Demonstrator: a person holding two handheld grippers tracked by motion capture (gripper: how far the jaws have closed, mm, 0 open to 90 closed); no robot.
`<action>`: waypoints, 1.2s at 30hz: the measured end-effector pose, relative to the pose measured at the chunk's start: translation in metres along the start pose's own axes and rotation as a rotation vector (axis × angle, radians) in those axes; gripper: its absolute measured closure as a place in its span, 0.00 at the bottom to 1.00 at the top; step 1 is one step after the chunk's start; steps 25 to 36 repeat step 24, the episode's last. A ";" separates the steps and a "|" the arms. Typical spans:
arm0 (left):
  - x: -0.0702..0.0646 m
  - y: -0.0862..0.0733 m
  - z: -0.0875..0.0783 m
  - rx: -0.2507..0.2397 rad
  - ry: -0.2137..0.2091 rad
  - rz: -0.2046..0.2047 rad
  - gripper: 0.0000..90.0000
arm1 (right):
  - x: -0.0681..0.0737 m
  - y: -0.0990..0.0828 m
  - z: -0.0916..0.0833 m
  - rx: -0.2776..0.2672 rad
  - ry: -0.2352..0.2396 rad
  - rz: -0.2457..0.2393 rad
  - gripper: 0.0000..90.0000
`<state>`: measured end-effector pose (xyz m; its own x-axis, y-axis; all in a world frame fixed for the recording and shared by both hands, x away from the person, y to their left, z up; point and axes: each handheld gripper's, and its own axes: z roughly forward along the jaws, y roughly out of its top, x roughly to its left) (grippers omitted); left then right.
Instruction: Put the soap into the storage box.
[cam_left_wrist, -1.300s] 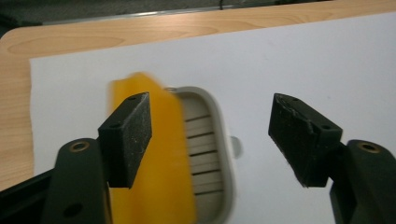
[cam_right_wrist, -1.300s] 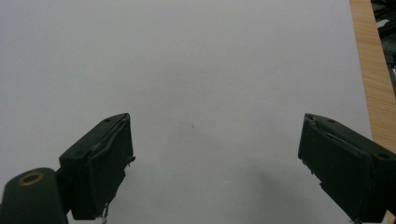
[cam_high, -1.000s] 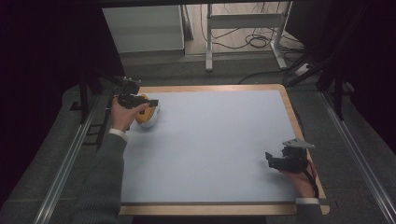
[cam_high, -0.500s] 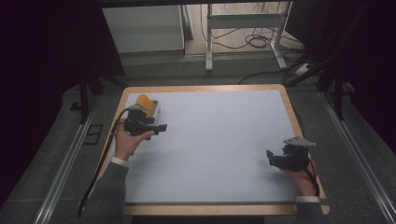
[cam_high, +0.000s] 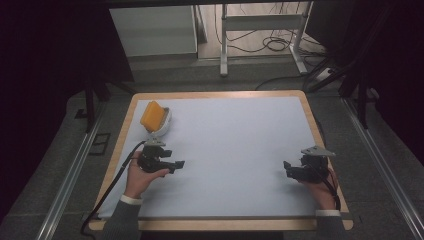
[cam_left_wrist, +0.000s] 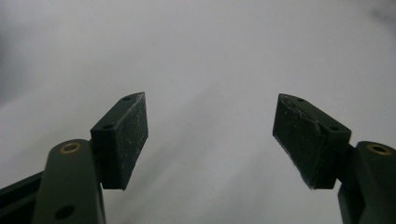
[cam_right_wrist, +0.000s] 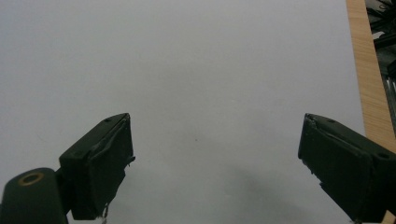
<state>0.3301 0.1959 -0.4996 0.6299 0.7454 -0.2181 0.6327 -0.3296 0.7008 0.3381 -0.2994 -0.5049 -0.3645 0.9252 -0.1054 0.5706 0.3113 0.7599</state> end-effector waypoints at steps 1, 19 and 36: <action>-0.002 -0.002 0.001 0.002 -0.007 0.001 0.30 | 0.000 0.000 0.000 0.000 -0.001 0.000 0.11; -0.009 -0.006 0.001 -0.006 -0.019 -0.029 0.31 | 0.002 0.002 -0.001 -0.011 0.005 -0.008 0.11; -0.007 -0.006 0.002 0.001 -0.021 -0.031 0.29 | 0.007 0.003 -0.003 -0.027 0.024 -0.022 0.11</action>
